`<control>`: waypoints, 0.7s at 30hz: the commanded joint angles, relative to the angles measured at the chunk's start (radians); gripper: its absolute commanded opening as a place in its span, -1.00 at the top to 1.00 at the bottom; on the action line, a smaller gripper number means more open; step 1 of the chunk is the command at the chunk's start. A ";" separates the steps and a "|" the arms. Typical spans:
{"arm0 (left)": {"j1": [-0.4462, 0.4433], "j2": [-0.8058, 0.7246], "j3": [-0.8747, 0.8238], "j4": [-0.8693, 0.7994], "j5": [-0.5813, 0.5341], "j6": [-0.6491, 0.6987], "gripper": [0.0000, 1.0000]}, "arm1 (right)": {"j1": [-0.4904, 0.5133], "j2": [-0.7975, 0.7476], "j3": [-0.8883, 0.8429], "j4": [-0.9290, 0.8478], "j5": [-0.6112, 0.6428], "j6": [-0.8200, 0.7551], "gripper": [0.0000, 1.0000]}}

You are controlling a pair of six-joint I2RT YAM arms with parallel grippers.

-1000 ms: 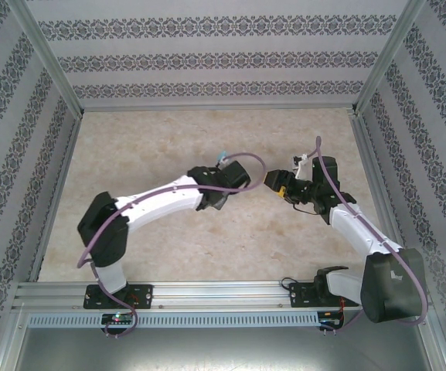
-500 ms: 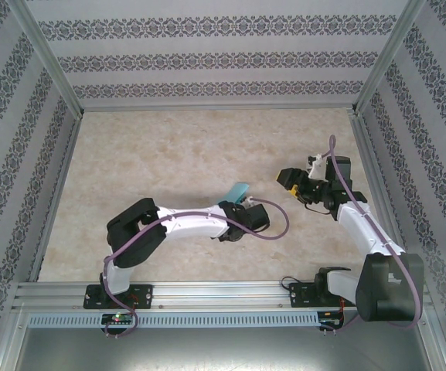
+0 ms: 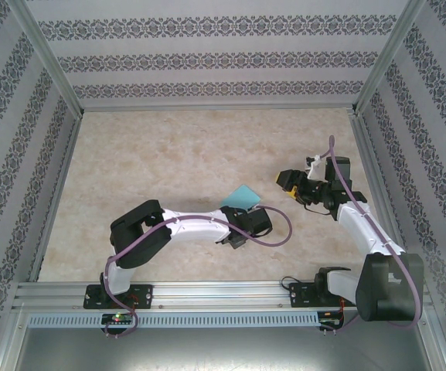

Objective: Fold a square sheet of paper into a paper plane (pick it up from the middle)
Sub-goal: Turn over the paper at the center of the table.

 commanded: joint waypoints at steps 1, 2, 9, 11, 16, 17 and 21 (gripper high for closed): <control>0.012 -0.070 -0.028 0.047 0.182 -0.020 -0.17 | 0.030 0.011 -0.011 0.004 -0.029 0.005 -0.16; 0.020 -0.092 -0.033 0.050 0.211 -0.024 -0.18 | 0.040 0.013 -0.014 0.008 -0.025 0.012 -0.12; 0.102 -0.312 -0.076 0.005 0.441 -0.069 -0.28 | 0.149 0.030 -0.036 0.078 0.023 0.084 0.19; 0.142 -0.357 -0.086 -0.039 0.474 -0.076 -0.28 | 0.194 0.045 -0.040 0.111 0.041 0.106 0.27; 0.308 -0.512 -0.170 -0.042 0.581 -0.137 -0.31 | 0.315 0.088 -0.033 0.173 0.116 0.159 0.43; 0.340 -0.537 -0.187 -0.035 0.592 -0.149 -0.31 | 0.341 0.097 -0.029 0.184 0.131 0.169 0.47; 0.478 -0.594 -0.263 0.024 0.640 -0.205 -0.38 | 0.454 0.160 0.015 0.189 0.210 0.187 0.55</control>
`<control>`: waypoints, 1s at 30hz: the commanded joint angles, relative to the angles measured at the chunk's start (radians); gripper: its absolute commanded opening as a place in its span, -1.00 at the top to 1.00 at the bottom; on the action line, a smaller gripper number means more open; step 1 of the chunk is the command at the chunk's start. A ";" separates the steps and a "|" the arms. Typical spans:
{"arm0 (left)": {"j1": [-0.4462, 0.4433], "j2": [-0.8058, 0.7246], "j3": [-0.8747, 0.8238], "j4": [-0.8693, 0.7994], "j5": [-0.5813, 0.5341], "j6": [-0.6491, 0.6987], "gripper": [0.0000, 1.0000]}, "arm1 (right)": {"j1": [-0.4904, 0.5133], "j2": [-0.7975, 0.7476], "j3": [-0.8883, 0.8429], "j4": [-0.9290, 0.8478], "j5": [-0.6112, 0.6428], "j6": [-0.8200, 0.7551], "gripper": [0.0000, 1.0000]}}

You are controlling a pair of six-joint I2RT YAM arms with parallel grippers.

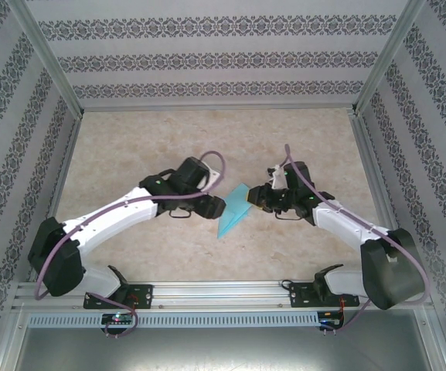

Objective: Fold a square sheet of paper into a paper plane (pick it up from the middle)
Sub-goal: Turn over the paper at the center of the table, then fold the wing for the fifth time at the center of the table.

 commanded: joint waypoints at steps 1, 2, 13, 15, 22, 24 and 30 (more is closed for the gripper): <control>0.090 -0.023 -0.054 0.035 0.103 -0.086 -0.39 | 0.071 0.050 0.044 0.041 0.098 0.034 0.56; 0.114 -0.021 -0.067 0.055 0.120 -0.103 -0.40 | 0.088 0.066 0.049 0.043 0.113 0.041 0.60; 0.273 0.064 -0.172 0.282 0.294 -0.283 -0.42 | 0.221 0.260 0.120 0.057 0.183 0.066 0.68; 0.273 0.079 -0.171 0.291 0.304 -0.286 -0.42 | 0.223 0.275 0.117 0.046 0.186 0.063 0.70; 0.274 0.132 -0.168 0.317 0.328 -0.294 -0.41 | 0.220 0.274 0.085 -0.023 0.237 0.029 0.74; 0.273 0.148 -0.166 0.326 0.344 -0.300 -0.41 | 0.219 0.277 0.075 -0.024 0.244 0.026 0.75; 0.271 0.178 -0.159 0.339 0.363 -0.310 -0.41 | 0.207 0.278 0.038 -0.008 0.249 0.020 0.78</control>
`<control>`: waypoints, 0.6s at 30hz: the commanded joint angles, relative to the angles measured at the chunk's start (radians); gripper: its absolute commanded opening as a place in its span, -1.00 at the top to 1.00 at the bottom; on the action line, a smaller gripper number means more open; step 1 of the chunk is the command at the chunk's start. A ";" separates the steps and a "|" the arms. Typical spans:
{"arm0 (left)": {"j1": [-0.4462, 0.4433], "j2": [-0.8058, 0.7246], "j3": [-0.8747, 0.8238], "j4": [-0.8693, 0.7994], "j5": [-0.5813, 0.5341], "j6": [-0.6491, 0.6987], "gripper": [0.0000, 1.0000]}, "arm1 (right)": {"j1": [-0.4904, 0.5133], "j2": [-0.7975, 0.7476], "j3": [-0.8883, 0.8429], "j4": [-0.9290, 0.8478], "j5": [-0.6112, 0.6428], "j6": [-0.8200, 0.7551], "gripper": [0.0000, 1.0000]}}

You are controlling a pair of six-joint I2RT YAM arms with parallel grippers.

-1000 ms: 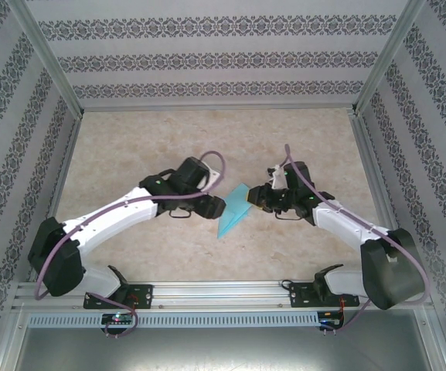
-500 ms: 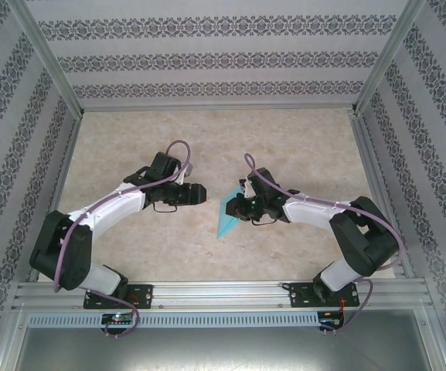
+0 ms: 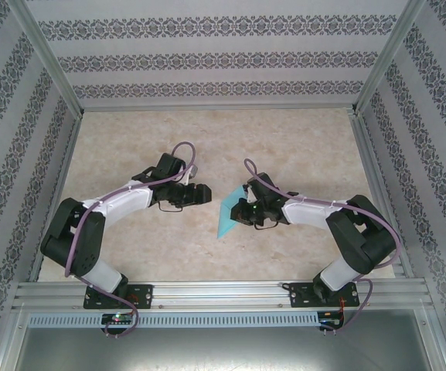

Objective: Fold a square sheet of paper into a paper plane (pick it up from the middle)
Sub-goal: Fold the wing for the fifth time at the center of the table.

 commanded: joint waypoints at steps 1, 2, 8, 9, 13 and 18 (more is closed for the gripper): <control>0.005 0.019 0.006 0.042 0.036 -0.020 -0.40 | -0.013 0.010 -0.028 0.000 0.023 -0.028 0.78; 0.003 0.025 0.010 0.045 0.038 -0.023 -0.40 | -0.016 0.013 -0.037 0.015 0.018 -0.027 0.79; -0.020 0.057 0.022 0.057 0.040 -0.040 -0.39 | -0.032 0.033 -0.070 0.061 0.007 -0.029 0.81; -0.024 0.062 0.023 0.060 0.038 -0.044 -0.39 | -0.035 0.035 -0.075 0.065 0.004 -0.030 0.81; -0.045 0.088 0.024 0.091 0.030 -0.074 -0.38 | -0.046 0.039 -0.094 0.080 -0.001 -0.037 0.84; -0.084 0.121 0.015 0.165 0.007 -0.135 -0.34 | -0.054 0.057 -0.118 0.120 -0.018 -0.035 0.86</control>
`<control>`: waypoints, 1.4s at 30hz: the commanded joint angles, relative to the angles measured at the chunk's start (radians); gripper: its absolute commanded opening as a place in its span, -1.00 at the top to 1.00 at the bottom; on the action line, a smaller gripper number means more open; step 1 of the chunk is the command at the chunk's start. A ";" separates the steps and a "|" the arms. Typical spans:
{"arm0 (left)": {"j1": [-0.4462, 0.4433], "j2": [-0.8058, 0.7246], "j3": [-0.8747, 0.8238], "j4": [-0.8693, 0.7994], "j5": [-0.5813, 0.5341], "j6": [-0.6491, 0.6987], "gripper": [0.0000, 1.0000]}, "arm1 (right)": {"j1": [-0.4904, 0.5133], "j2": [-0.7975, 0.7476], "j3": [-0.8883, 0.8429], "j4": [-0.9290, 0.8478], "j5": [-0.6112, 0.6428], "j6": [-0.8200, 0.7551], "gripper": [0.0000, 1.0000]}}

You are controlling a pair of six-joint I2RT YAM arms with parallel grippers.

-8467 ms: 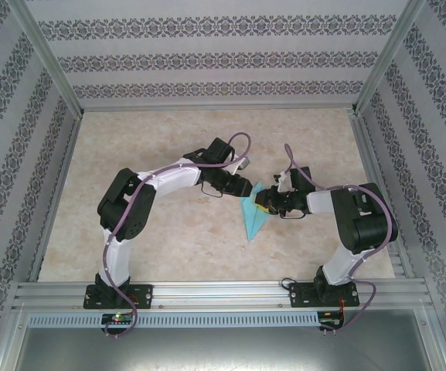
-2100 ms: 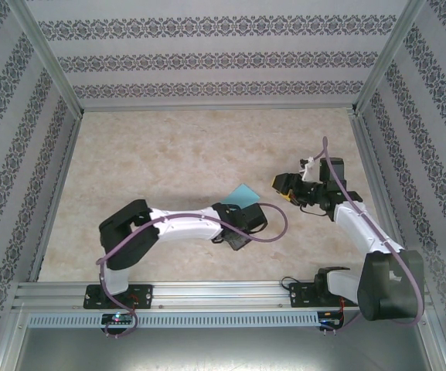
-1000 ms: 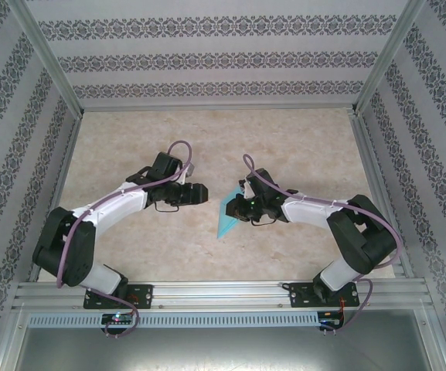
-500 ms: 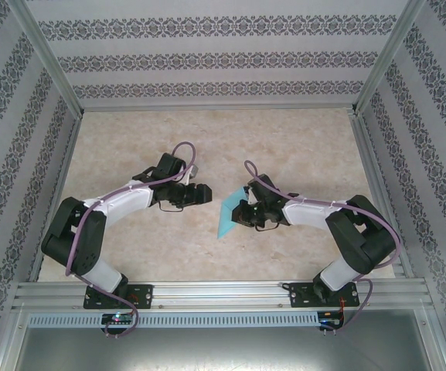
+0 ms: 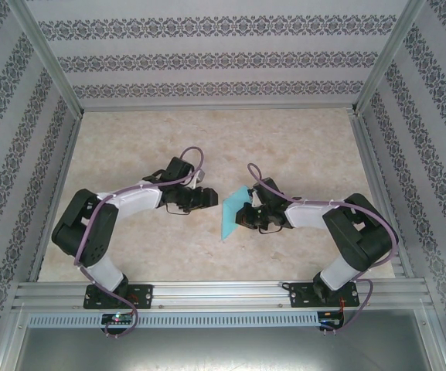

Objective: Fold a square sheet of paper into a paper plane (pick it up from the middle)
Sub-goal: Fold the wing for the fifth time at the center of the table.

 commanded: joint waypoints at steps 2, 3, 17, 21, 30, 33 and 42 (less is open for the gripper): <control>-0.045 0.033 0.012 0.106 -0.023 -0.078 -0.33 | -0.015 0.027 -0.039 0.021 0.008 -0.017 0.86; -0.051 0.040 0.013 0.118 -0.029 -0.089 -0.32 | -0.017 0.024 -0.042 0.024 0.004 -0.019 0.86; -0.110 0.162 0.015 0.309 -0.061 -0.244 0.01 | -0.029 0.032 -0.076 0.074 -0.015 -0.026 0.91; -0.116 0.172 0.030 0.315 -0.051 -0.244 0.09 | -0.034 0.037 -0.084 0.087 -0.020 -0.023 0.92; -0.117 0.149 0.052 0.267 -0.046 -0.212 0.32 | -0.044 0.038 -0.090 0.100 -0.025 -0.023 0.93; -0.119 0.131 0.054 0.241 -0.055 -0.197 0.39 | -0.048 0.036 -0.092 0.099 -0.027 -0.024 0.93; -0.130 0.137 0.068 0.211 -0.027 -0.177 0.59 | -0.052 0.033 -0.087 0.102 -0.028 -0.023 0.94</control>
